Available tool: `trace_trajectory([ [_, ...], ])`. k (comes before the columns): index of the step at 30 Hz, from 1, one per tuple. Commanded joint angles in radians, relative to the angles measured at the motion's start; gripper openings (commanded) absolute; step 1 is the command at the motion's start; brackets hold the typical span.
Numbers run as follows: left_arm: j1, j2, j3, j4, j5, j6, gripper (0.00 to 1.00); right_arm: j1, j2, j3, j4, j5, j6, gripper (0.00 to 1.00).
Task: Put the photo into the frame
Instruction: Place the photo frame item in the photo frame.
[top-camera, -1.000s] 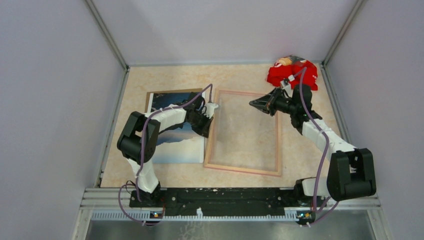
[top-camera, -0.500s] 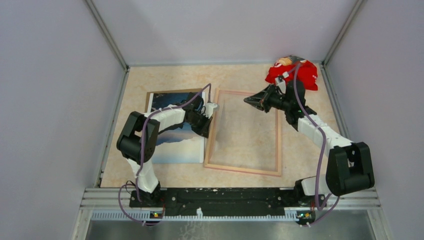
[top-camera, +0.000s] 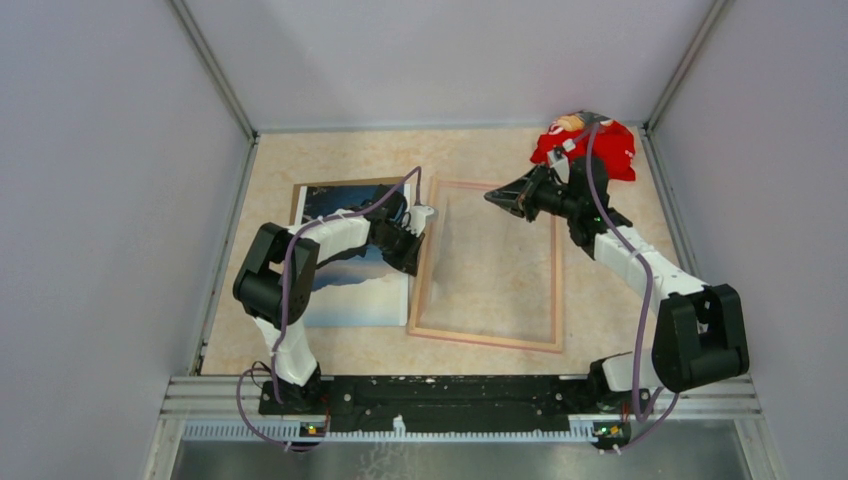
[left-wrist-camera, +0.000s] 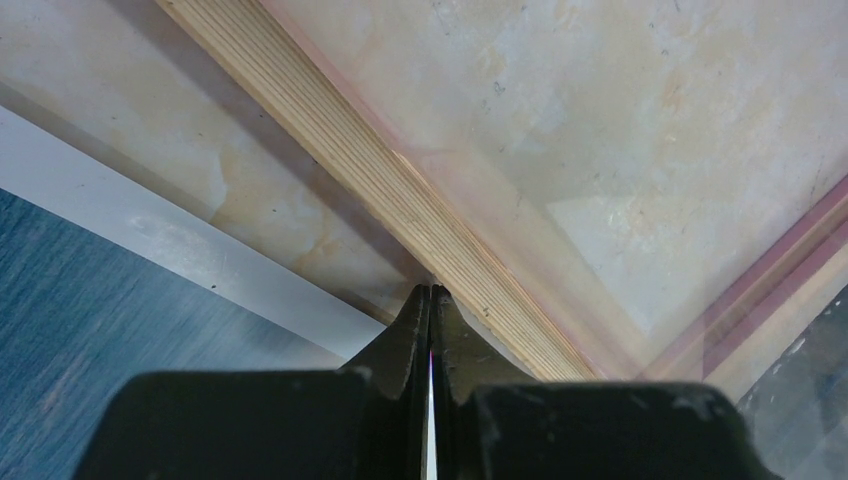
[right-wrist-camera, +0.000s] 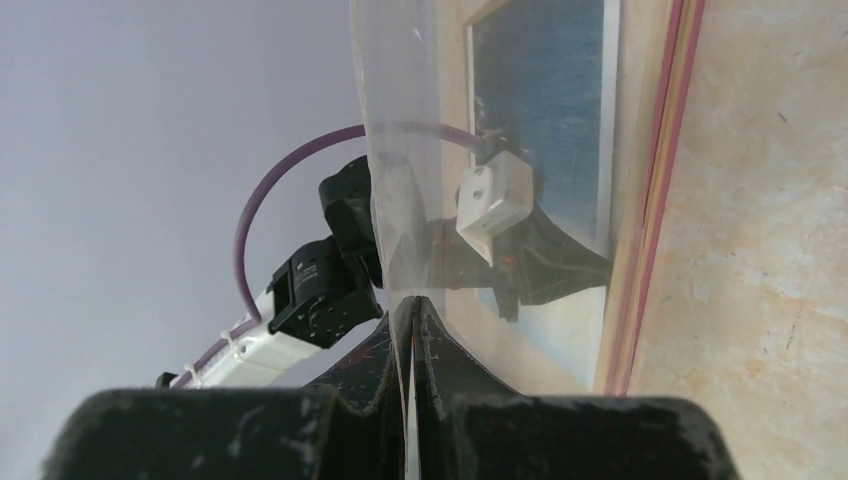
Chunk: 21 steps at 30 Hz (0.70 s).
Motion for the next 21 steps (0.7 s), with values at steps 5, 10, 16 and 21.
trace_trajectory([
  [5, 0.006, -0.011, -0.016, 0.019, 0.048, -0.015, 0.02, 0.042, -0.006, 0.064, 0.026, 0.077, 0.043, 0.0],
  [10, 0.013, -0.018, -0.022, 0.019, 0.052, -0.015, 0.02, 0.043, -0.011, 0.077, -0.017, 0.121, 0.047, 0.0],
  [16, 0.034, -0.03, -0.03, 0.023, 0.072, -0.015, 0.02, 0.032, -0.033, 0.054, -0.041, 0.117, 0.021, 0.0],
  [21, 0.061, -0.039, -0.035, 0.031, 0.108, -0.024, 0.02, -0.003, -0.059, 0.01, -0.037, 0.101, 0.015, 0.0],
])
